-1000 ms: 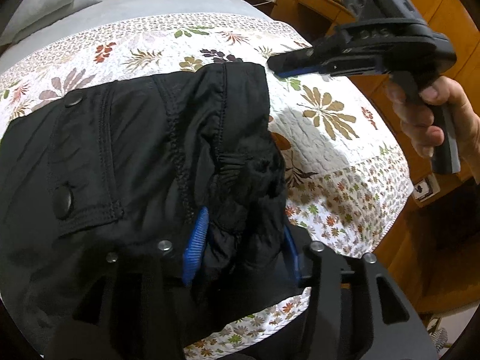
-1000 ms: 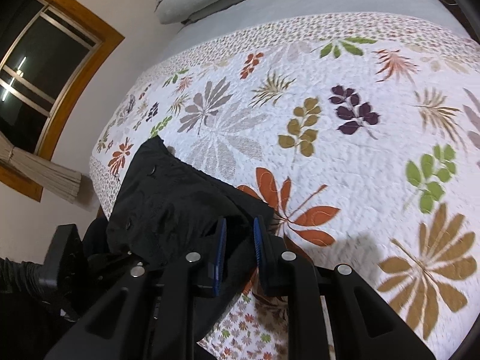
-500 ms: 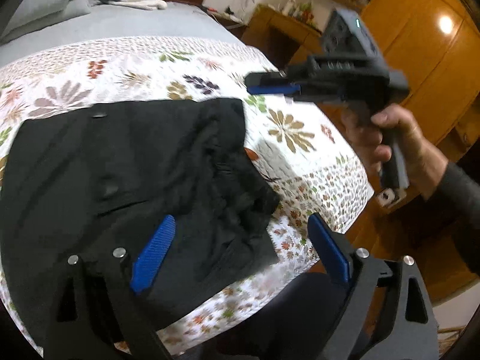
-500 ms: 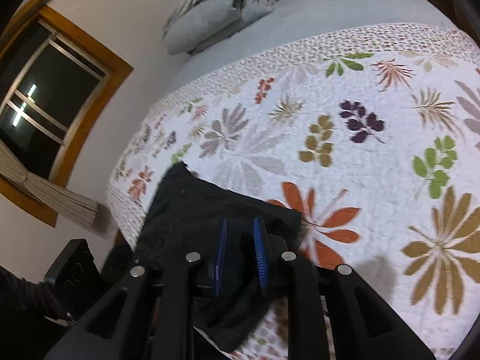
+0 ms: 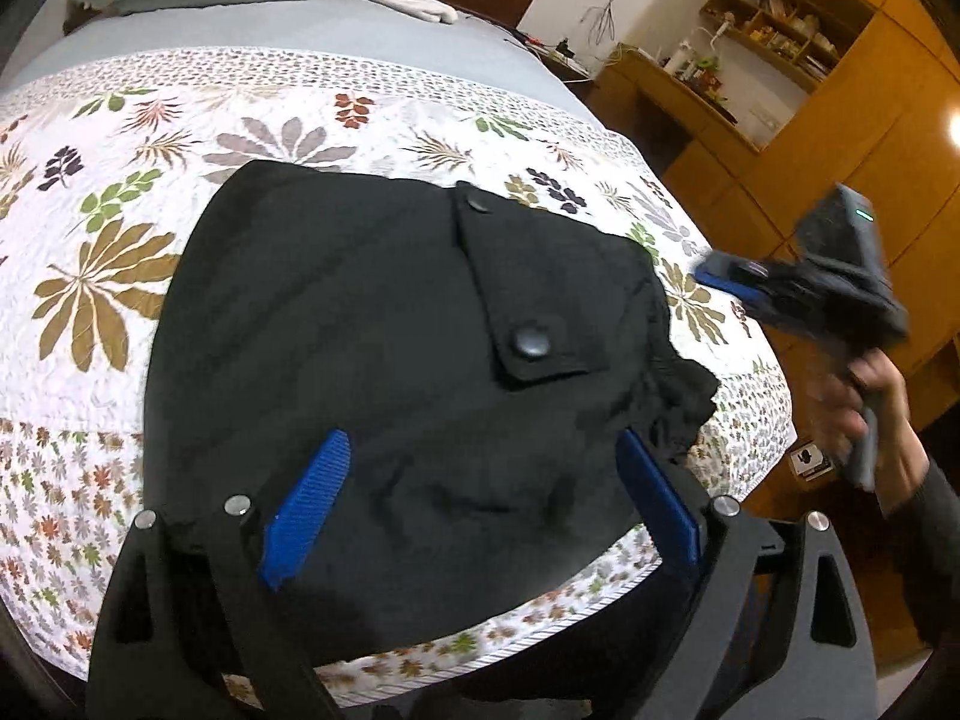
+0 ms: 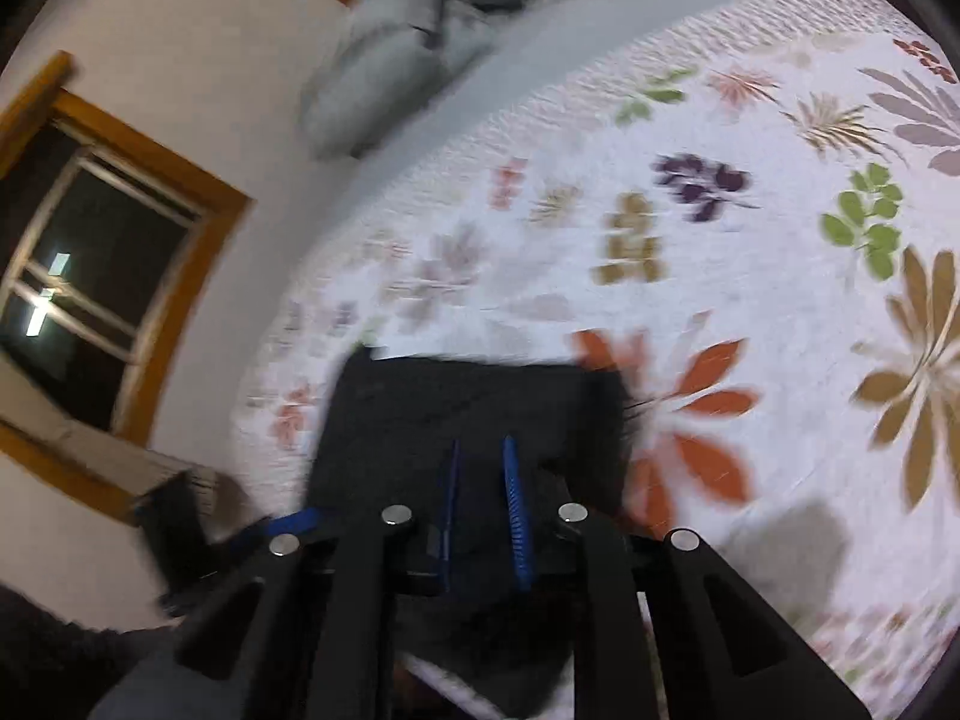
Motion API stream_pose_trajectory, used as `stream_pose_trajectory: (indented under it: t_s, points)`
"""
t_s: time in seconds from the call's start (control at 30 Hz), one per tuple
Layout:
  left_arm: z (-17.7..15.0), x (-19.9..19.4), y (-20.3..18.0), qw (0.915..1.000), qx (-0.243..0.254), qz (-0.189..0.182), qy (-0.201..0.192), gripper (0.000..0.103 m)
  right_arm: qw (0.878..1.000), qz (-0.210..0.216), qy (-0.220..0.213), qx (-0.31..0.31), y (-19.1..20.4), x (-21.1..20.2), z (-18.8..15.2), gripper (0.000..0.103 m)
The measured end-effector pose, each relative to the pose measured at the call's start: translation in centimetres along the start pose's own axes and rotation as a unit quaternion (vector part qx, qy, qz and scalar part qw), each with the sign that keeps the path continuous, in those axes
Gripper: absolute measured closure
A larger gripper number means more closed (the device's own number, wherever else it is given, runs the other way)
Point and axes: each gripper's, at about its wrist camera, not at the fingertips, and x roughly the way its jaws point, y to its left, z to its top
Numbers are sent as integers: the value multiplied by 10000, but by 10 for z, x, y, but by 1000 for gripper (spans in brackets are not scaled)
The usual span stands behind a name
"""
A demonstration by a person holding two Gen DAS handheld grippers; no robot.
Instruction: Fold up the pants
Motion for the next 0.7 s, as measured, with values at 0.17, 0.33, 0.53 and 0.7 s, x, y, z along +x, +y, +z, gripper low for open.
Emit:
stream_pose_trajectory:
  t_s: [0.17, 0.33, 0.53, 0.7]
  points:
    - [0, 8, 6, 9999, 25, 1, 112, 12, 9961, -754, 448, -58, 9, 23, -57, 89]
    - [0, -13, 10, 9999, -107, -64, 54, 12, 9957, -716, 195, 551, -8, 6, -80, 91]
    - [1, -53, 42, 9984, -480, 72, -287, 12, 9959, -719, -242, 495, 14, -17, -72, 86]
    - [1, -74, 81, 9938, -1031, 237, -335, 11, 9935, -630, -586, 742, 14, -10, -43, 76]
